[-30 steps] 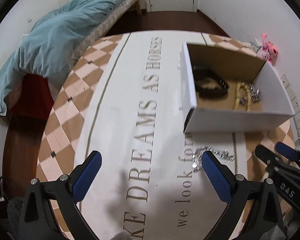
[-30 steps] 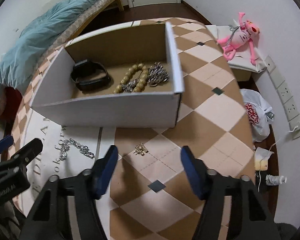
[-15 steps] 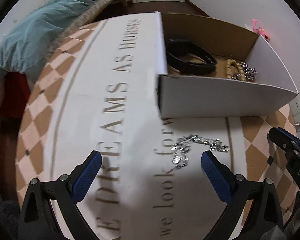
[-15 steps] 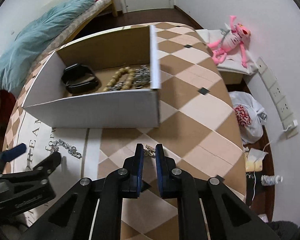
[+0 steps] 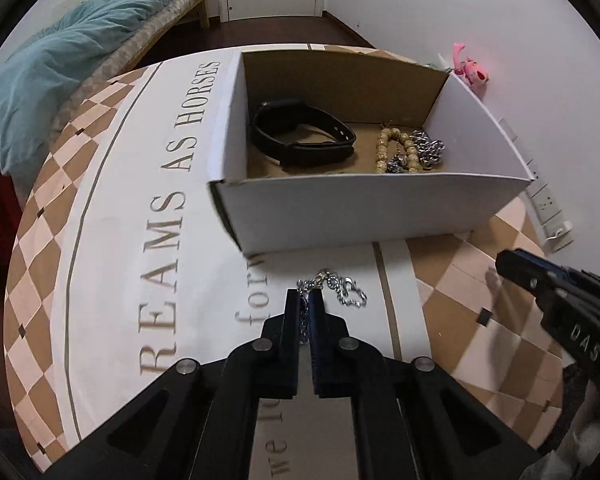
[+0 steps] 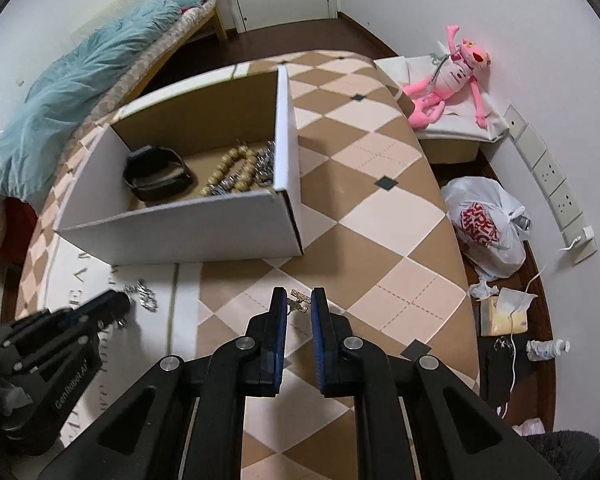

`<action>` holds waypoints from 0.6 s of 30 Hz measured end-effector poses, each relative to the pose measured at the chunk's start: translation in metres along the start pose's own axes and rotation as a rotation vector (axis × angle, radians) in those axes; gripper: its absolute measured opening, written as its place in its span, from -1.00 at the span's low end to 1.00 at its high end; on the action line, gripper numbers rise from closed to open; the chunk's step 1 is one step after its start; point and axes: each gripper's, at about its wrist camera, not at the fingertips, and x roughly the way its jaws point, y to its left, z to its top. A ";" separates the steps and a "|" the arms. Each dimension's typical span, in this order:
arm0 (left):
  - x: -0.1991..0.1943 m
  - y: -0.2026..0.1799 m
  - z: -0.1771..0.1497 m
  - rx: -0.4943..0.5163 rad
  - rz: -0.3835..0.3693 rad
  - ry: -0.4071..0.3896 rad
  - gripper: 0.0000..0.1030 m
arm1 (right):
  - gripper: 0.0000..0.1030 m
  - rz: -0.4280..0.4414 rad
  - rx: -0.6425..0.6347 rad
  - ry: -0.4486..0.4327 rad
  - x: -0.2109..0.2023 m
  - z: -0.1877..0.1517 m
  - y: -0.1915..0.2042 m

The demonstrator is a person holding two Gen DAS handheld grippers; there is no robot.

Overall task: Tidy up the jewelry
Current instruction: 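Grasp the silver link chain with the left tool while the right tool grasps a gold earring, then carry the chain and earring into the white box and open both tools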

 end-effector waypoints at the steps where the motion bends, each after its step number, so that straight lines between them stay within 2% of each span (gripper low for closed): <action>1: -0.006 0.002 0.000 -0.006 -0.011 -0.006 -0.97 | -0.76 0.010 0.003 -0.005 -0.004 0.000 0.001; 11: -0.065 0.019 0.022 -0.058 -0.129 -0.083 -1.00 | -0.76 0.104 0.014 -0.055 -0.048 0.012 0.004; 18: -0.109 0.019 0.054 -0.050 -0.195 -0.160 -1.00 | -0.76 0.168 0.003 -0.108 -0.084 0.040 0.010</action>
